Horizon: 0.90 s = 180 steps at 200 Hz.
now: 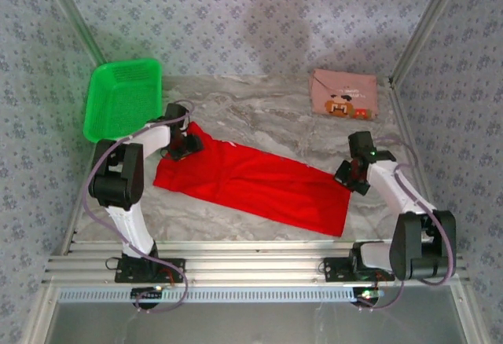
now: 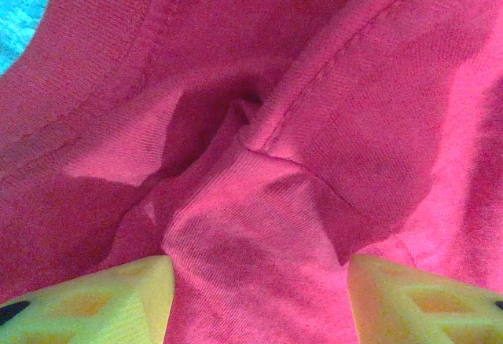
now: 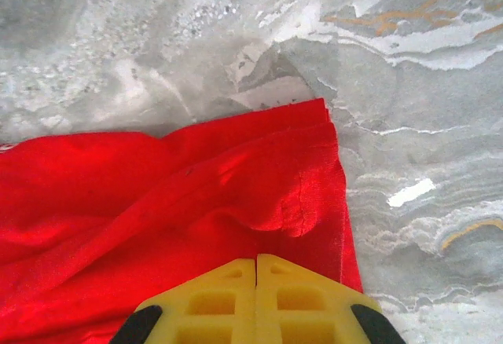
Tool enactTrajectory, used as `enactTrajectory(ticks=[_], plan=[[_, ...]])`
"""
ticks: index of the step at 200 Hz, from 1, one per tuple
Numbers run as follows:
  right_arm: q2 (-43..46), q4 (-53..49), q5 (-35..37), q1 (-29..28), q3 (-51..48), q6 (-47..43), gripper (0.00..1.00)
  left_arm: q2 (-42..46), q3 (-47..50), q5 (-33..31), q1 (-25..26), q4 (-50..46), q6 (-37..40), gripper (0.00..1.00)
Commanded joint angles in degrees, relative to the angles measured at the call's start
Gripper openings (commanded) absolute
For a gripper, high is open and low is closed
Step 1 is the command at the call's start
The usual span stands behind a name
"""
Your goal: Fold and stack the t-shirts
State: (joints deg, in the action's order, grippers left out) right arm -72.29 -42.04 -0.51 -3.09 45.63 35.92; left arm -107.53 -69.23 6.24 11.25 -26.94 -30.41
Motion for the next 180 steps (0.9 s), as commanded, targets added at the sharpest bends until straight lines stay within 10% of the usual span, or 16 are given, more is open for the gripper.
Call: enactTrajectory(ticks=[1,117,180], plan=[[2.42,-3.48,-3.04,1.26,-1.12,-2.55,0.00,-1.09,-0.65,0.88,0.16,-0.87,1.15,0.60],[0.33,-4.33,-4.15,3.10,-7.60,-4.26,0.00,-4.92,-6.10,-0.05,0.09,-3.95,1.67,0.60],[10.92,-9.94,-5.74,0.16,-7.95,3.62,0.45,-9.70,-12.80,0.54,0.44,-5.68,2.20,0.60]])
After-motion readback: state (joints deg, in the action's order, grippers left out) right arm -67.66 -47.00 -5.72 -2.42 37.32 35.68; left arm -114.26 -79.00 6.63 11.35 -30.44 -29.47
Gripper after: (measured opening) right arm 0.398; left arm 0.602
